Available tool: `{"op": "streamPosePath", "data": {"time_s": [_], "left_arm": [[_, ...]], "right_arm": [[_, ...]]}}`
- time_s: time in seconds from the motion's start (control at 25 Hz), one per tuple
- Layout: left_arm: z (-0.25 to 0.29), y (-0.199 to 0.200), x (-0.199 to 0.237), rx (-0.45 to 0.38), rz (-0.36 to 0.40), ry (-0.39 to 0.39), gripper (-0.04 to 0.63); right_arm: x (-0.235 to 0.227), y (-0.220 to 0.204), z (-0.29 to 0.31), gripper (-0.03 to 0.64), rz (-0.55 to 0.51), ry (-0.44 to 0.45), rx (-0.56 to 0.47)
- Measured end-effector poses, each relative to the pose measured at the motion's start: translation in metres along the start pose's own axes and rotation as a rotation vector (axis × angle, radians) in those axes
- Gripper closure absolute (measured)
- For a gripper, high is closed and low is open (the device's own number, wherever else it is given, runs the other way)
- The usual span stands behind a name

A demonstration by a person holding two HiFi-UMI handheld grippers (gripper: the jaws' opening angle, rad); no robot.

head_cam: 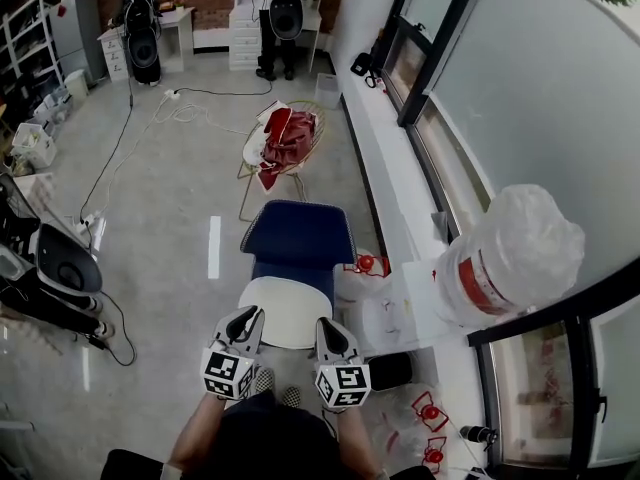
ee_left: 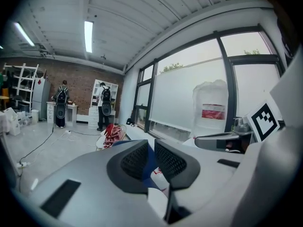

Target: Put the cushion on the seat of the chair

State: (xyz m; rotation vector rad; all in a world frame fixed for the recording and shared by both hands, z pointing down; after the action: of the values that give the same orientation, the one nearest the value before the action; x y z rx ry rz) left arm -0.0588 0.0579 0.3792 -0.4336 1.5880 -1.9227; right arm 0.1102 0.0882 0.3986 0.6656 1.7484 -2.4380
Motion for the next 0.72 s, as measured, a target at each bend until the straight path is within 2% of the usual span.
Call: {"op": "streamPosePath", "data": {"time_s": [0.36, 0.72], "left_arm": [[-0.023, 0.020, -0.012, -0.054, 0.003, -0.020, 0.555], [-0.022, 0.019, -0.013, -0.057, 0.012, -0.018, 0.569]], "right_arm": [[0.014, 0.016, -0.026, 0.588, -0.022, 0.018, -0.059], [0.022, 0.009, -0.023, 0.588, -0.040, 0.045, -0.038]]}}
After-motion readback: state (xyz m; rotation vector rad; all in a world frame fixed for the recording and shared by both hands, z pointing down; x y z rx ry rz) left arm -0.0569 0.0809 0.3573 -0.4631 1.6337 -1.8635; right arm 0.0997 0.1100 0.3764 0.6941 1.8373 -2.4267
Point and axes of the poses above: the fingertips, and each gripper's own axes: z forward along the fingers, x to its left, y out of its top, the point moved 4 cm from there along -z, backward along the fingers, and after that the axes turned 14 degrees about z, right-handed, at the moved point
